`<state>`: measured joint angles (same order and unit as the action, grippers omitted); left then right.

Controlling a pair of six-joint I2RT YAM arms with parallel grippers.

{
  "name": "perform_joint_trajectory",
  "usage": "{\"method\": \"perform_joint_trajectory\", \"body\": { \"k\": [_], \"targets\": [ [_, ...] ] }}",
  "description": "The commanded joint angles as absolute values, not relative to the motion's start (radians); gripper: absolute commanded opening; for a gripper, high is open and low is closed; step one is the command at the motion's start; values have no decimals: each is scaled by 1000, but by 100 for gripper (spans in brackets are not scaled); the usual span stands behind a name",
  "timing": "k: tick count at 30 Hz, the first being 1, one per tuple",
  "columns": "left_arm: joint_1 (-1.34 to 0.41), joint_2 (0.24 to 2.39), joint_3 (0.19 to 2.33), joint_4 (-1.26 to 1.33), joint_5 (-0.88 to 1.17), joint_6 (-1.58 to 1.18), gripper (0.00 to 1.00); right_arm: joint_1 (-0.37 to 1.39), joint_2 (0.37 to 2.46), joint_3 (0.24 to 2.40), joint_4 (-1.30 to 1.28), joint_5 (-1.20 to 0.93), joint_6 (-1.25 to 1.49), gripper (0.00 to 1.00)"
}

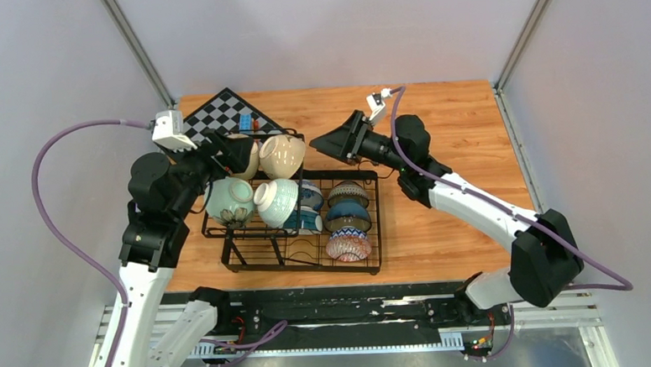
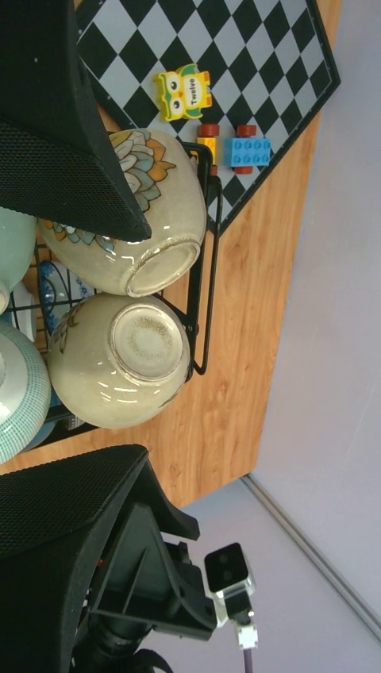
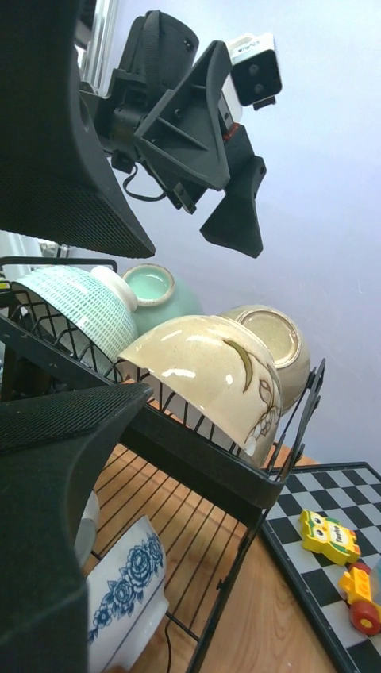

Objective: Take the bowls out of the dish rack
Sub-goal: Pick up the bowl from the dish rack.

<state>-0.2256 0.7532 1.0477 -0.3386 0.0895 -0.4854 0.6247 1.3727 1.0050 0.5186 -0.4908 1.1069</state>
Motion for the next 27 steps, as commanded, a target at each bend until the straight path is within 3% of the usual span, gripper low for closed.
{"method": "perform_joint_trajectory", "body": {
  "k": [1,11,27],
  "targets": [
    [-233,744,1052,-342,85,-479,100,654,1413,1035,590,-506,1186,62],
    [-233,741,1046,-343,87,-490,100,682,1490,1039,645,-510,1231,59],
    [-233,740,1027,-341,72,-497,100,691,1554,1027,739,-536,1291,47]
  ]
}}
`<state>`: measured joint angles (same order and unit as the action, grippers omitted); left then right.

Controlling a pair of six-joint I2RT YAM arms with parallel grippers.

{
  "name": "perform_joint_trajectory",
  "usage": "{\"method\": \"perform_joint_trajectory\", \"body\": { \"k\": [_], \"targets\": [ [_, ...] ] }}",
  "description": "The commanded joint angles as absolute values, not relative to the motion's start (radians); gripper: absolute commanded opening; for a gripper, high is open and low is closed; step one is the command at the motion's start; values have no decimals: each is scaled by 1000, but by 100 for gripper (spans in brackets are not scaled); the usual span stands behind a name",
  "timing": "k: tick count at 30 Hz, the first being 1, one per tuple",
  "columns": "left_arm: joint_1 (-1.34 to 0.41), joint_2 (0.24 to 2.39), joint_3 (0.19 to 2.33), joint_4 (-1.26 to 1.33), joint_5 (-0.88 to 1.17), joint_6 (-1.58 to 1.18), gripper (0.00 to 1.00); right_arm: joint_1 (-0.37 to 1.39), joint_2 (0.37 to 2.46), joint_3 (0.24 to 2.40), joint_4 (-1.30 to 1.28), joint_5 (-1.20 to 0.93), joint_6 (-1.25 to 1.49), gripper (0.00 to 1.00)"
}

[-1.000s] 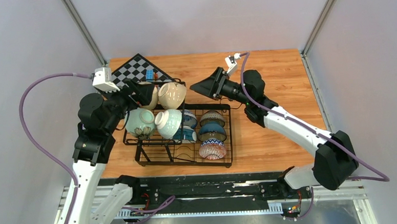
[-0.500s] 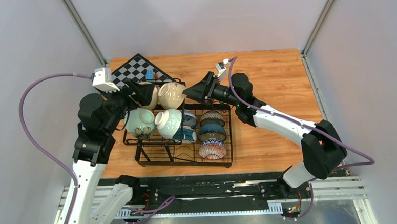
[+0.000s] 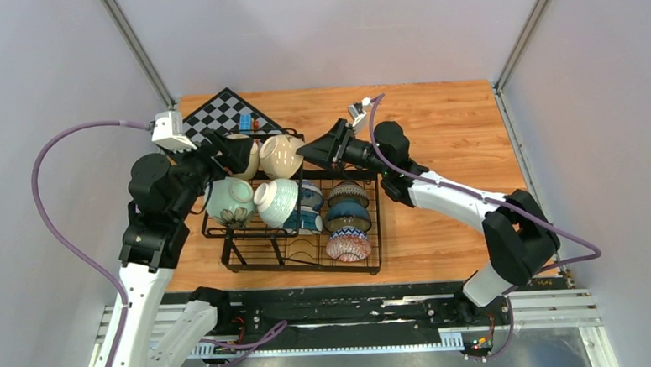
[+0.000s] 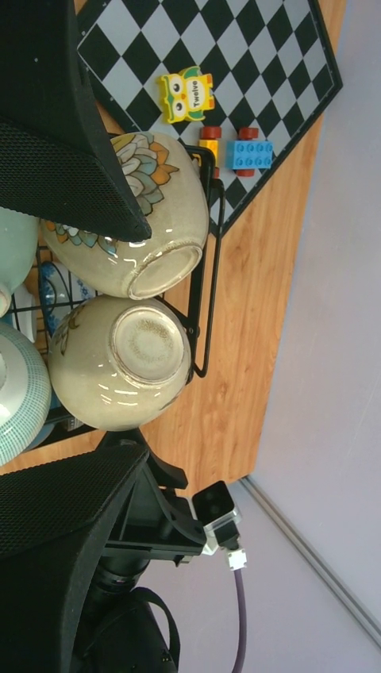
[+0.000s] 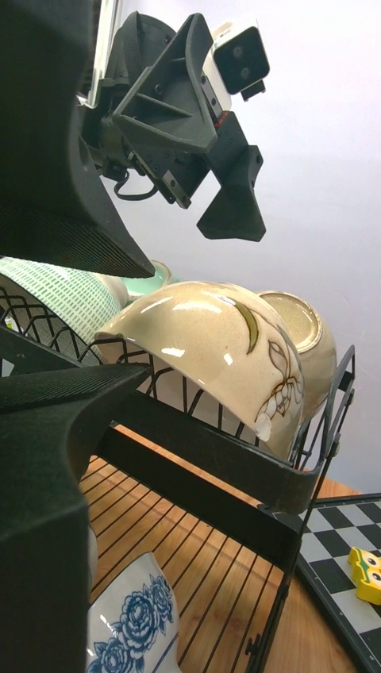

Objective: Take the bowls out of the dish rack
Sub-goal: Pick up the bowl from the dish rack.

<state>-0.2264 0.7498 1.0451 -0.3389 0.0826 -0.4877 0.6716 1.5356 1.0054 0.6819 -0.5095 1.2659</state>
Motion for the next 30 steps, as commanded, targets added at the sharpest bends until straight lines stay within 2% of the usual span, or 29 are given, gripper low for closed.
{"method": "perform_joint_trajectory", "body": {
  "k": [1,5,11,30],
  "targets": [
    [-233,740,1027,-340,72,-497,100,691,1559,1025,749,-536,1295,46],
    [-233,742,1024,-333,76,-494,100,690,1585,1026,809,-556,1299,44],
    [-233,740,1013,-325,82,-494,100,691,1668,1027,1039,-603,1401,40],
    [-233,791,989,-284,141,-524,99,701,1772,1050,1281,-632,1515,34]
  ]
}}
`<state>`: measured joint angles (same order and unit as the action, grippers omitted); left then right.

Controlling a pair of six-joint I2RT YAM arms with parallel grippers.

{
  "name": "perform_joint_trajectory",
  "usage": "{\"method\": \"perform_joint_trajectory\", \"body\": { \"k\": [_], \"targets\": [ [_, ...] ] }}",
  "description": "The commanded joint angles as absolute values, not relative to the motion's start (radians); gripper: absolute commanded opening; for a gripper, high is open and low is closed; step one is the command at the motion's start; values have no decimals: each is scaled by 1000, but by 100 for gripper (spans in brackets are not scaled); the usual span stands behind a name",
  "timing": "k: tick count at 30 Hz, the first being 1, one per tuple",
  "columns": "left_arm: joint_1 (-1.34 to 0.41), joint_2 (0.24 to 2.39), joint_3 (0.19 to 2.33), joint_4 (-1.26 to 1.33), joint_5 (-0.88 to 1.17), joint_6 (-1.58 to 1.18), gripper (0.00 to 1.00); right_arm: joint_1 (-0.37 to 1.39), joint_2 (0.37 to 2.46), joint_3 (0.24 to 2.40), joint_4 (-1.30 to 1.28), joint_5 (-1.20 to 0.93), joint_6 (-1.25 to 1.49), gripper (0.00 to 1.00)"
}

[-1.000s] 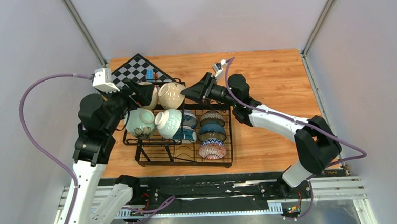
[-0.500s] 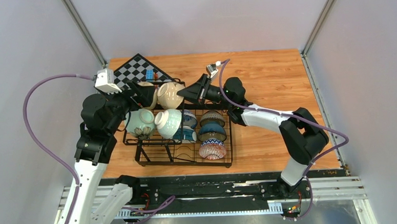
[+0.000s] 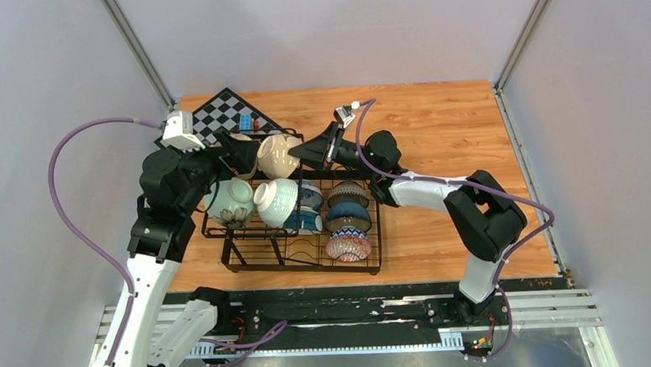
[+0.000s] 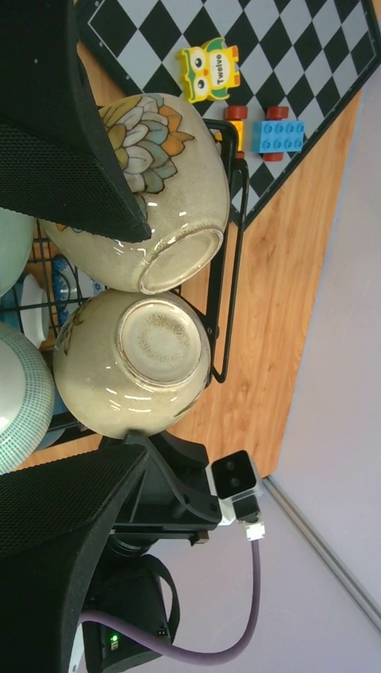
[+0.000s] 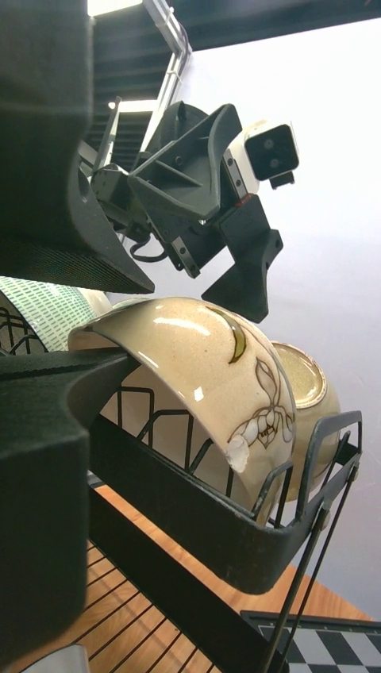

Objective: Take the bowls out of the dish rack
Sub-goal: Pick up the bowl from the dish rack.

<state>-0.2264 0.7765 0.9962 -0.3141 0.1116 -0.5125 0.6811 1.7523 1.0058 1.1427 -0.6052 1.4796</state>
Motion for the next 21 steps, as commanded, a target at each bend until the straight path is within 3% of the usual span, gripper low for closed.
{"method": "perform_joint_trajectory", "body": {
  "k": [1,11,21],
  "targets": [
    [-233,794,989,-283,145,-526,99,700,1774,1052,1282,-633,1514,34],
    [-233,799,980,-267,157,-529,97,701,1829,1081,1354,-628,1570,34],
    [-233,810,974,-255,170,-535,96,704,1864,1100,1401,-630,1607,22]
  ]
}}
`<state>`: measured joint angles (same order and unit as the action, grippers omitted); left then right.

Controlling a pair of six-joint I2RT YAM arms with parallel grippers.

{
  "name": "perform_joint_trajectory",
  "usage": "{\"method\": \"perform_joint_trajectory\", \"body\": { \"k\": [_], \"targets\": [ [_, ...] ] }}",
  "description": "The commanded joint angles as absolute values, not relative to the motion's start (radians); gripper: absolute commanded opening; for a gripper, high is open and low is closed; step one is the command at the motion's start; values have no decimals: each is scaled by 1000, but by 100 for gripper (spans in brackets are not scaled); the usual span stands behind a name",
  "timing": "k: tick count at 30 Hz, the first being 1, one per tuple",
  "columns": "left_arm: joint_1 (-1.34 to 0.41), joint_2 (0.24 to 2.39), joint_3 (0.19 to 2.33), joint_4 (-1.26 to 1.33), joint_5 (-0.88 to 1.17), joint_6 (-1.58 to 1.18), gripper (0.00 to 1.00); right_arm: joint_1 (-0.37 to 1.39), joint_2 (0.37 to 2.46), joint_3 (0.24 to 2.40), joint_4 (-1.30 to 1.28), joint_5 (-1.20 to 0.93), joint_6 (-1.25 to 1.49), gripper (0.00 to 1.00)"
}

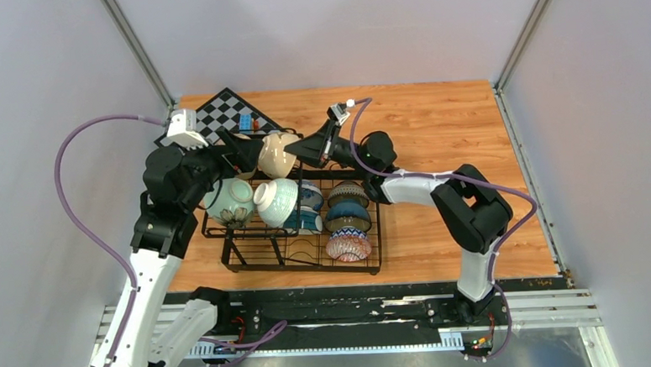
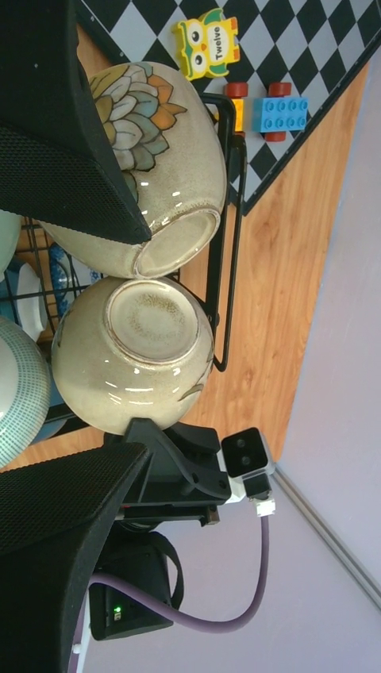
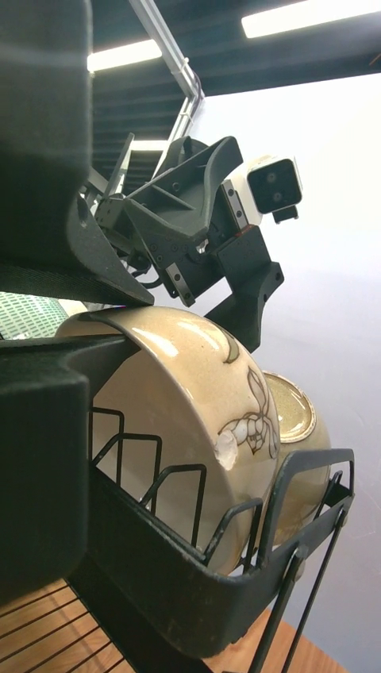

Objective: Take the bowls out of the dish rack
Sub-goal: Pick up the bowl from the dish rack.

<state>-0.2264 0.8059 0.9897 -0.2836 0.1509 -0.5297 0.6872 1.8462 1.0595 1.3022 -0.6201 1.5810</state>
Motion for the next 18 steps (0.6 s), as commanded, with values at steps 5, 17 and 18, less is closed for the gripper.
{"method": "perform_joint_trajectory", "body": {
  "k": [5,17,18],
  "targets": [
    [-233,811,971,-252,168,-533,96,709,1878,1121,1396,-632,1612,18],
    [-233,808,991,-263,160,-523,96,713,1925,1160,1499,-647,1679,0],
    [-233,808,994,-264,163,-524,96,712,1931,1163,1518,-644,1693,0]
  ]
}}
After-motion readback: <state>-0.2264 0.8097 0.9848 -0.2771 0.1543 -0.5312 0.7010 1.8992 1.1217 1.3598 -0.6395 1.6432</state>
